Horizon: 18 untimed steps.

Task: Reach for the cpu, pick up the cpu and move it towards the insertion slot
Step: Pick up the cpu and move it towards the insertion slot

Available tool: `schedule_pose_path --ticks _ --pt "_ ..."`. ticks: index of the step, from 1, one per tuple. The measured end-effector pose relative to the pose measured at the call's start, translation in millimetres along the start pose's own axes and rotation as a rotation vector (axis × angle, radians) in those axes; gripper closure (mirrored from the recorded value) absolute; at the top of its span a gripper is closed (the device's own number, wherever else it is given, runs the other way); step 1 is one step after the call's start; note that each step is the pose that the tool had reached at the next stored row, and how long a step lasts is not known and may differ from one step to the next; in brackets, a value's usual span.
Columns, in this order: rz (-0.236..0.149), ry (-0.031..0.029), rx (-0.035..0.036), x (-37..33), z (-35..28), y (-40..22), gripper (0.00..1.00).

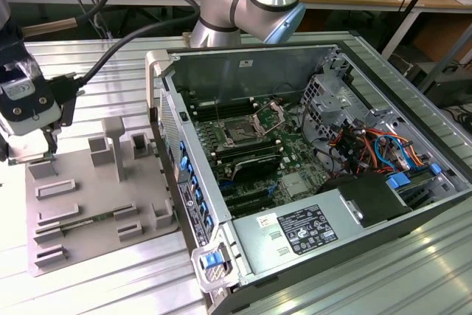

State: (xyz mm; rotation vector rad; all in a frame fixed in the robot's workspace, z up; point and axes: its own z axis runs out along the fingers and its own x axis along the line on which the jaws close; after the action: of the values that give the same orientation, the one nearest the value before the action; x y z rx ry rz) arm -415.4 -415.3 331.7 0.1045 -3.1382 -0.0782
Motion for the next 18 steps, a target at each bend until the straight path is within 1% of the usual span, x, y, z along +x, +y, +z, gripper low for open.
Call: schedule_pose_path --ticks 10,18 --pt "0.000 0.0000 0.0001 0.0 -2.3 0.1 0.45" --pt "0.000 0.0001 0.0000 0.0 -6.3 0.3 0.45"
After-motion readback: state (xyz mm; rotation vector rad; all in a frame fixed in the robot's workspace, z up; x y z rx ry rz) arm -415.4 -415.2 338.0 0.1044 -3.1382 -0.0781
